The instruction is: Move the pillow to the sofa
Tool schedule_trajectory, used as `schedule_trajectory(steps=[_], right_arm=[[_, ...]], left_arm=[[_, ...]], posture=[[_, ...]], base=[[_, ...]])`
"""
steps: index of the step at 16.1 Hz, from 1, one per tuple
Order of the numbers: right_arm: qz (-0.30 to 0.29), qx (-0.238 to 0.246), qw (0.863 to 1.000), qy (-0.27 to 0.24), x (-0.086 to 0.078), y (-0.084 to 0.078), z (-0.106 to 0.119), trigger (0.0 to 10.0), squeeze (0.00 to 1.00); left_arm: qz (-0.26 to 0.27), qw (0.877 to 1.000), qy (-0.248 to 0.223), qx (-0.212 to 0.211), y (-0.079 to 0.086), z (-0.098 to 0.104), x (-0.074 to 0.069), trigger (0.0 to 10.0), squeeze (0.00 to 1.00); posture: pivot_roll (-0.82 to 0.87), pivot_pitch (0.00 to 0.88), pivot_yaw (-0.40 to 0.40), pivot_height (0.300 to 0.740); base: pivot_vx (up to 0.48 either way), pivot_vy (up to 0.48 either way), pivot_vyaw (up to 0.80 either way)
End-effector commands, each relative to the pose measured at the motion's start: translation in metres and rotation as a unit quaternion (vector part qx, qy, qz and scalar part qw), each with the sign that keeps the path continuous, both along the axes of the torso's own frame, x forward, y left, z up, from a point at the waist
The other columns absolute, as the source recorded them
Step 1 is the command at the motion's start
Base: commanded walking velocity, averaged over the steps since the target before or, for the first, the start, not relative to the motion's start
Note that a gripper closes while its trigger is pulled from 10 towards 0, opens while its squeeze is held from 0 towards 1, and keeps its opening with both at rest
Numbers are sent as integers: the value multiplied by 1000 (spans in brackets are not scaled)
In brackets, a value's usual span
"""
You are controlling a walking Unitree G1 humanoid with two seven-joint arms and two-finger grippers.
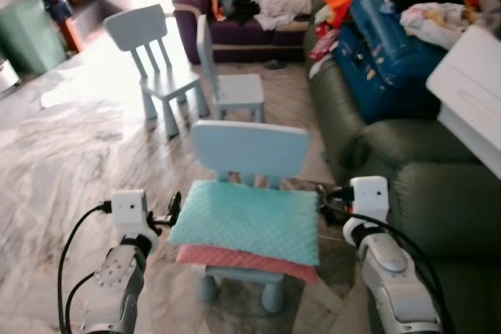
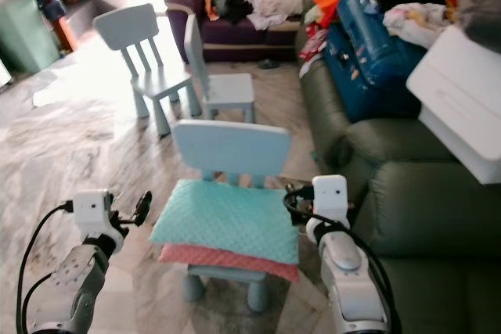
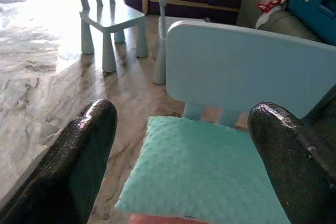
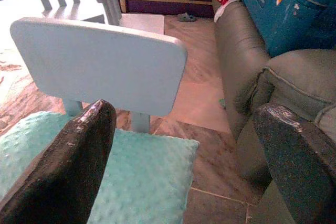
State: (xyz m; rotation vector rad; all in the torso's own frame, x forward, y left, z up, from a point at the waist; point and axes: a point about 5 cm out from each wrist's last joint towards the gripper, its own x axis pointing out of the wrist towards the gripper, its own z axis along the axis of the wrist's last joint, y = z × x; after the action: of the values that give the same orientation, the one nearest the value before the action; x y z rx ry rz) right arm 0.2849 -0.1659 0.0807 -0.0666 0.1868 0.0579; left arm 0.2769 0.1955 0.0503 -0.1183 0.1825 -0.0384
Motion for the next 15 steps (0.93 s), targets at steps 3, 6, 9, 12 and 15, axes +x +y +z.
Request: schedule_trajectory(steps=[3, 6, 9, 12, 15], right_arm=[[9, 5, 1000, -10, 0, 4, 5, 10000, 0], [9, 5, 1000, -10, 0, 4, 4, 10000, 0], [9, 5, 1000, -10, 1, 4, 4, 10000, 0], [10, 5, 1000, -10, 1, 4, 4, 10000, 0], [9, 5, 1000, -10, 0, 4, 4, 10000, 0]], left_arm=[[6, 1000, 1, -5, 4, 0, -3, 10000, 0], [4, 1000, 2, -8, 3, -1, -3, 10000, 0], [3, 1000, 3, -7, 4, -1, -3, 10000, 0], [6, 1000, 8, -4, 5, -2, -4, 10000, 0], [4, 1000, 3, 0, 4, -2, -4, 10000, 0]], posture=[[-64, 42, 20, 740], [-64, 40, 19, 740], [-63, 37, 20, 740], [-64, 36, 22, 740], [-63, 38, 23, 740]], base=[[368, 289, 0], [385, 286, 0], [376, 287, 0], [340, 286, 0], [0, 0, 0]])
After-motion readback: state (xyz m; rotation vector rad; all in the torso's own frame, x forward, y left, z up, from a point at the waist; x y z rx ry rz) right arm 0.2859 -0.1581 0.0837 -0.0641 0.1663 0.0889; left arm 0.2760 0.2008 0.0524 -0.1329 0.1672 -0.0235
